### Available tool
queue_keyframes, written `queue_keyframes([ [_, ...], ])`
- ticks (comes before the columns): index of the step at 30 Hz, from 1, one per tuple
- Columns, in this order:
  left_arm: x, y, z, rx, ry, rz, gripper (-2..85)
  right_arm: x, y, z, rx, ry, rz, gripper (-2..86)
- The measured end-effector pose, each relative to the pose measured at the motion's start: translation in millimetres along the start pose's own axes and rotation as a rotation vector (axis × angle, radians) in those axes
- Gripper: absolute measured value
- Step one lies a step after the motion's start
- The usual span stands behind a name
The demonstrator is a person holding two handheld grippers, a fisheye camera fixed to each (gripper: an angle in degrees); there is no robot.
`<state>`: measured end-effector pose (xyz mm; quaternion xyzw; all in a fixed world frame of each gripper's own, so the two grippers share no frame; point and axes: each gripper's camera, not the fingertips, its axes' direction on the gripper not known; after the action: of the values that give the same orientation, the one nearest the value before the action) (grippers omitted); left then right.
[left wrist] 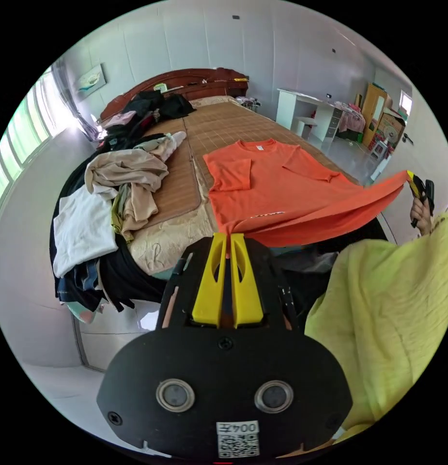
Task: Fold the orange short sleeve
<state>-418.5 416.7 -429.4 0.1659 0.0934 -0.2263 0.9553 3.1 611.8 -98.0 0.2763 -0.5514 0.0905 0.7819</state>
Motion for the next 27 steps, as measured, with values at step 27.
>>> queue_keyframes([
  [27,106,-311,326,-0.133,-0.427,0.238,1.4,213,-299,211,-0.120,0.243,0.241,-0.6],
])
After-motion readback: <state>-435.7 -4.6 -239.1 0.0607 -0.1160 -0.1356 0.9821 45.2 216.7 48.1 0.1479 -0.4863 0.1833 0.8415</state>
